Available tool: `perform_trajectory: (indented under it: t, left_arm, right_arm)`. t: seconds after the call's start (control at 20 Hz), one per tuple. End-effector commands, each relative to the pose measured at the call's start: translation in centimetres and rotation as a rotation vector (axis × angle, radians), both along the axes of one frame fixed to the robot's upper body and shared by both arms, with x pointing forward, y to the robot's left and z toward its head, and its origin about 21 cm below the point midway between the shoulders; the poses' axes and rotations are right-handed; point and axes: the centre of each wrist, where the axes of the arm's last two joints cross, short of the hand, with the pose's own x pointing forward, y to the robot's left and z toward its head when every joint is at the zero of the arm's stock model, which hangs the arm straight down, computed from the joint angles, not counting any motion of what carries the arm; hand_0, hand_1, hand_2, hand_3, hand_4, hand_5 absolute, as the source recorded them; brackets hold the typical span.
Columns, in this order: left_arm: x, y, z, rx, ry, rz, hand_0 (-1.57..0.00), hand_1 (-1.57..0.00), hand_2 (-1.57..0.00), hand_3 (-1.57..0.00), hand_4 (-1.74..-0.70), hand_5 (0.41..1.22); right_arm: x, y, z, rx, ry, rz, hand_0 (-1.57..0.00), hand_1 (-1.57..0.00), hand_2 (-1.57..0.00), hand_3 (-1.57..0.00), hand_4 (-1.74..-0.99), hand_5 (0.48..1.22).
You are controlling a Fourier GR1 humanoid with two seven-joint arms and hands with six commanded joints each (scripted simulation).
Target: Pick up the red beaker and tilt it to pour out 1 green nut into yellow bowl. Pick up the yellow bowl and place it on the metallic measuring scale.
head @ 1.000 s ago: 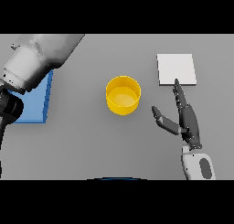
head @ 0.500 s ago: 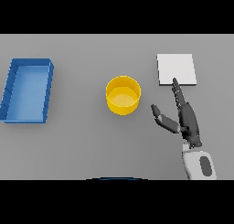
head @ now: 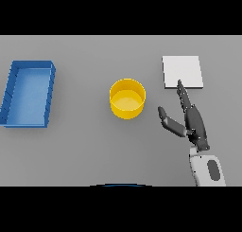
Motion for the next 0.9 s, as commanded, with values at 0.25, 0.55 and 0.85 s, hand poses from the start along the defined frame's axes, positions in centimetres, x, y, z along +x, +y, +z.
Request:
perform_trajectory:
  t: [0.25,0.55,0.85]
  left_arm:
    - [-3.8,0.7,-7.6,-0.121,0.011,0.058,-1.57,-1.57,-1.57,-1.57,-1.74,1.186]
    - [-6.9,-0.4,-8.9,-0.172,0.049,0.107,-1.57,-1.57,-1.57,-1.57,-1.66,0.868]
    - [-8.9,-0.4,-7.3,-0.237,0.142,-0.082,-0.60,-0.55,-0.52,-0.54,-0.98,0.664]
  right_arm:
    - [-0.5,-0.4,-0.1,-0.025,-0.023,-0.003,0.00,0.00,0.00,0.00,-1.175,0.676]
    - [-0.5,0.1,-0.5,-0.008,-0.001,-0.002,0.00,0.00,0.00,0.00,-1.155,0.669]
    - [-0.8,-0.3,-0.6,-0.005,-0.012,0.004,0.00,0.00,0.00,0.00,-1.153,0.670]
